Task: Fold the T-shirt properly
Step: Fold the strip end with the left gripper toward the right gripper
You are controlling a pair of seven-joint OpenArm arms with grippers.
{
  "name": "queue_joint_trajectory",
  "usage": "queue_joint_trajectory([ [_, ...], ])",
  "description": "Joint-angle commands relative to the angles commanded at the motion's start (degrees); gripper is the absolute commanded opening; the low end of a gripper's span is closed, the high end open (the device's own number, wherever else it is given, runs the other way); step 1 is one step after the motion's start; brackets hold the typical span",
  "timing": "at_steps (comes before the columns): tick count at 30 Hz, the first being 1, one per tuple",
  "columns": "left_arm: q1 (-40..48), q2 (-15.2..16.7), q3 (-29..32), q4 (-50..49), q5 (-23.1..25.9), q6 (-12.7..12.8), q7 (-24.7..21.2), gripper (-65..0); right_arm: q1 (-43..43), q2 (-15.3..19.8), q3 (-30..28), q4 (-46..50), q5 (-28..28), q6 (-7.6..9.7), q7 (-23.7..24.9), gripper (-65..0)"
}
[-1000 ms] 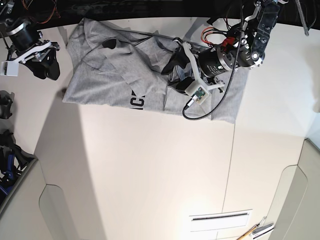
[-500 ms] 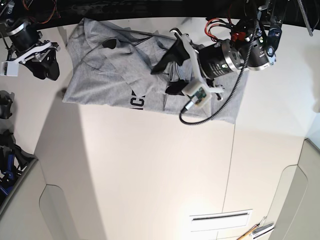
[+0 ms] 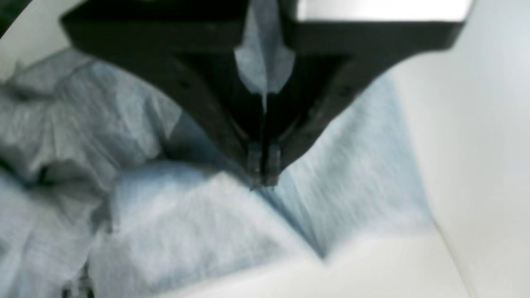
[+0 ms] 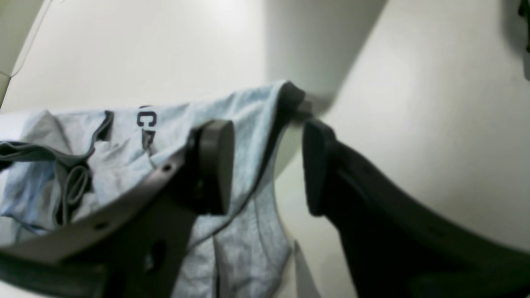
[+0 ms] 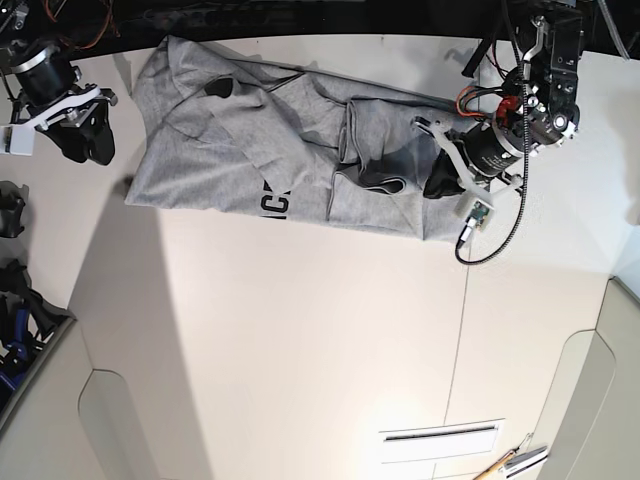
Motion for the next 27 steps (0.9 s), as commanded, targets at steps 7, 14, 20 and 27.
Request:
queue_joint_trajectory([
  [7, -0.20, 6.32, 1.84, -0.22, -0.55, -0.04, -0.09, -65.0, 0.00, -0.02, 0.00, 0.00, 0.02, 0.00, 0.00, -38.0],
  [14, -4.37, 11.67, 6.95, -0.74, 1.25, 0.22, 0.09, -65.0, -0.02, -0.02, 0.00, 0.00, 0.04, -0.02, -1.95, -38.0],
  [20, -4.55, 11.52, 5.75, -0.68, -0.11, 0.42, 4.61, -65.0, -0.20, 0.15, 0.00, -0.22, -0.20, -1.84, -3.21, -38.0],
  [27, -3.96, 7.85, 4.52, -0.61, -5.73, 0.35, 6.10, -65.0, -1.09, 3.50, 0.00, -8.66, 2.91, -1.90, -4.55, -24.1],
])
